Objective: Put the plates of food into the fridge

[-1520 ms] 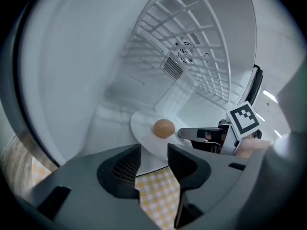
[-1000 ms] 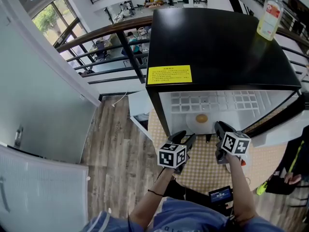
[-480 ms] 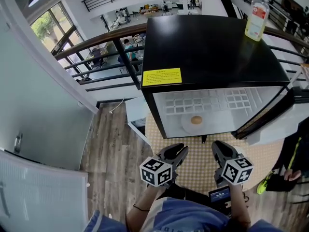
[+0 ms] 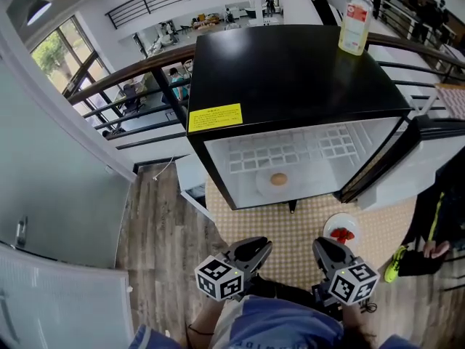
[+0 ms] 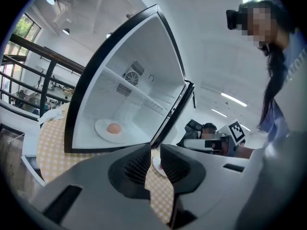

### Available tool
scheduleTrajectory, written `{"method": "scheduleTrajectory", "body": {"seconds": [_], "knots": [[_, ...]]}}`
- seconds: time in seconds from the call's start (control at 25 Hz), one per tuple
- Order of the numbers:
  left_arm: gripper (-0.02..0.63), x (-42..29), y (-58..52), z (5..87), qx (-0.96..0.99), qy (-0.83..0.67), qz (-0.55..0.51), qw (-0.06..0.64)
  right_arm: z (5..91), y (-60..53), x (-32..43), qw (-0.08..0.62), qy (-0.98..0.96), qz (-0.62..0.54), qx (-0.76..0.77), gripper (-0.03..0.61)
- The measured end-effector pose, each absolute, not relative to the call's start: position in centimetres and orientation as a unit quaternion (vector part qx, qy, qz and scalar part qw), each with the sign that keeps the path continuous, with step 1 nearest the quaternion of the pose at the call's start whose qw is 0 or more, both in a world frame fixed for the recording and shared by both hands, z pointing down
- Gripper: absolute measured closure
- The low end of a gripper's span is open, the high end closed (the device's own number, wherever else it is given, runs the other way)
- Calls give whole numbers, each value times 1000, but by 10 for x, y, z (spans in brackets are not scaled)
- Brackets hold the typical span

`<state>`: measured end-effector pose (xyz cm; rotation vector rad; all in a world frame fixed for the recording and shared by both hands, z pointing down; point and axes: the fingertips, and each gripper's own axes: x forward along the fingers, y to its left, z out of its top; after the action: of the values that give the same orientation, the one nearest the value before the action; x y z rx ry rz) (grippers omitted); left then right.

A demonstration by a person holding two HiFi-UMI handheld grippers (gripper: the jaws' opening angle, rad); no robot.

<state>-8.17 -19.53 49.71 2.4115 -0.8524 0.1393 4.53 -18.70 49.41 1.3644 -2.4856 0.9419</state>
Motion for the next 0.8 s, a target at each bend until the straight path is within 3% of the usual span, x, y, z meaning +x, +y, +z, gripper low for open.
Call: {"method": "scheduleTrajectory", "body": {"seconds": [0.48, 0.8], "knots": [[594, -57, -185, 490, 913, -305, 72, 262, 498, -162, 63, 61, -813, 329, 476, 528], [597, -50, -187, 487, 914, -298, 75, 264, 497, -166, 68, 57, -811, 328, 482, 528]]}}
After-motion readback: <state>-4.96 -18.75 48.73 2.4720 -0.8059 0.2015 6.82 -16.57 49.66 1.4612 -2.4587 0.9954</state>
